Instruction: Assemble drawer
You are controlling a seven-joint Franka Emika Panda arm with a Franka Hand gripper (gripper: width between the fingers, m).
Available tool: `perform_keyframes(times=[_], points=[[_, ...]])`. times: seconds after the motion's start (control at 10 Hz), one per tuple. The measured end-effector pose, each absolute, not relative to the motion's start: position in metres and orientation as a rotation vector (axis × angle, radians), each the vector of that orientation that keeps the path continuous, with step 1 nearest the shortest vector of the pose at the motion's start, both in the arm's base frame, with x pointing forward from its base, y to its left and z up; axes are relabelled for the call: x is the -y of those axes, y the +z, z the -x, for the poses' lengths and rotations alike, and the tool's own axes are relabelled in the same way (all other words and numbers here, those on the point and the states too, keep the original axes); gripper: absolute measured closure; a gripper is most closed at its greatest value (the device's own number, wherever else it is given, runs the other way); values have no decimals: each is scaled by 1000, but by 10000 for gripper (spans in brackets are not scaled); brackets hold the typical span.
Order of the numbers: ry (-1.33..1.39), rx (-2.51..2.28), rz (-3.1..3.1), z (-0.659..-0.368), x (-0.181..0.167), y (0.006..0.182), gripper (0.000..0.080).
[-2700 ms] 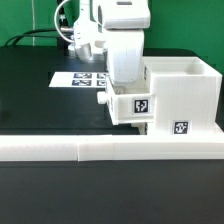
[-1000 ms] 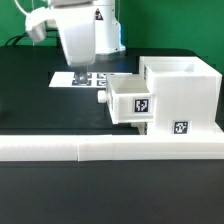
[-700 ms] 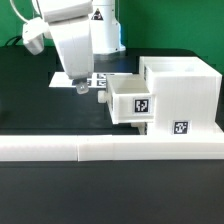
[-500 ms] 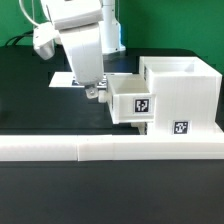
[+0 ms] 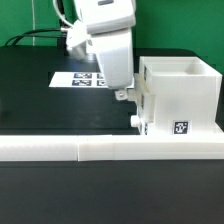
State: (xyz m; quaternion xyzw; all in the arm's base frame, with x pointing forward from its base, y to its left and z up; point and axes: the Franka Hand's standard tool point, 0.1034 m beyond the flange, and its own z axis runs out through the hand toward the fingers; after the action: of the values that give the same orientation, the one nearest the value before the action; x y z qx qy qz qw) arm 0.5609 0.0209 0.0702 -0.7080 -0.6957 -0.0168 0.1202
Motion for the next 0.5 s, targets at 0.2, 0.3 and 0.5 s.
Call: perform_keyframes(times=[0.2,0.3,0.5], points=[[-35,1989,2113,-561,-24,70,151],[-36,1986,2117,-561,-21,71,151],[-4,2043,2010,-554,17,74,151]])
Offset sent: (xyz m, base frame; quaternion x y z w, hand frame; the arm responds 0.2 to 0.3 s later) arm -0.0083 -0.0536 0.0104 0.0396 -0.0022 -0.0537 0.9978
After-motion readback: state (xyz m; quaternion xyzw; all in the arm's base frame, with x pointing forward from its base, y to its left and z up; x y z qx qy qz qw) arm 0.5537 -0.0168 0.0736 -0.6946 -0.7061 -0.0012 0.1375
